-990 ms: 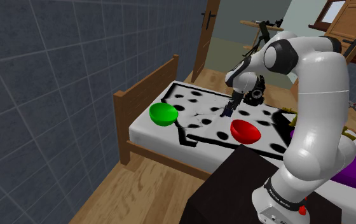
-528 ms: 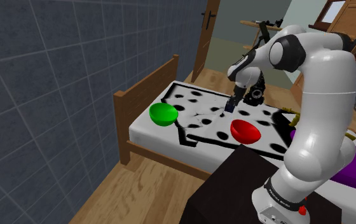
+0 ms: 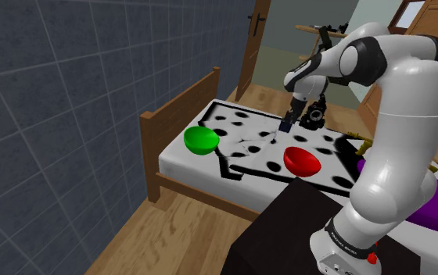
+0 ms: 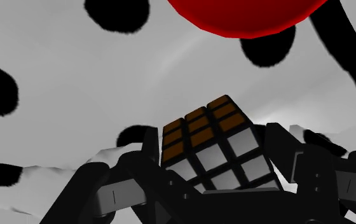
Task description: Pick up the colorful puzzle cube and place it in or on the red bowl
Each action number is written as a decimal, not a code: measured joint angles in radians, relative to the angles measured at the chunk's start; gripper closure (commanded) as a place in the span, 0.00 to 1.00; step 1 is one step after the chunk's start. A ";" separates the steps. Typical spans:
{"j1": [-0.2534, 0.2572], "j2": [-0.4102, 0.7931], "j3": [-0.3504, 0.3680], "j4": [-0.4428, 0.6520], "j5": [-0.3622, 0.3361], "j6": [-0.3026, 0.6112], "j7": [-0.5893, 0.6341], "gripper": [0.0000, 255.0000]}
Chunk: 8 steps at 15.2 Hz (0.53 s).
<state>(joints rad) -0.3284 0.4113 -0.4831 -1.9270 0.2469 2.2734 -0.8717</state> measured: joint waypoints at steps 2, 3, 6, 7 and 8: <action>0.005 -0.028 -0.009 -0.024 -0.013 -0.001 0.001 1.00; 0.011 -0.054 -0.016 -0.053 -0.024 0.004 0.002 1.00; 0.026 -0.151 -0.045 -0.177 -0.070 0.043 0.002 1.00; 0.031 -0.186 -0.056 -0.220 -0.089 0.055 0.006 1.00; 0.040 -0.232 -0.067 -0.273 -0.117 0.068 0.018 1.00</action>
<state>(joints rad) -0.2881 0.1789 -0.5502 -2.1999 0.1299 2.3417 -0.8532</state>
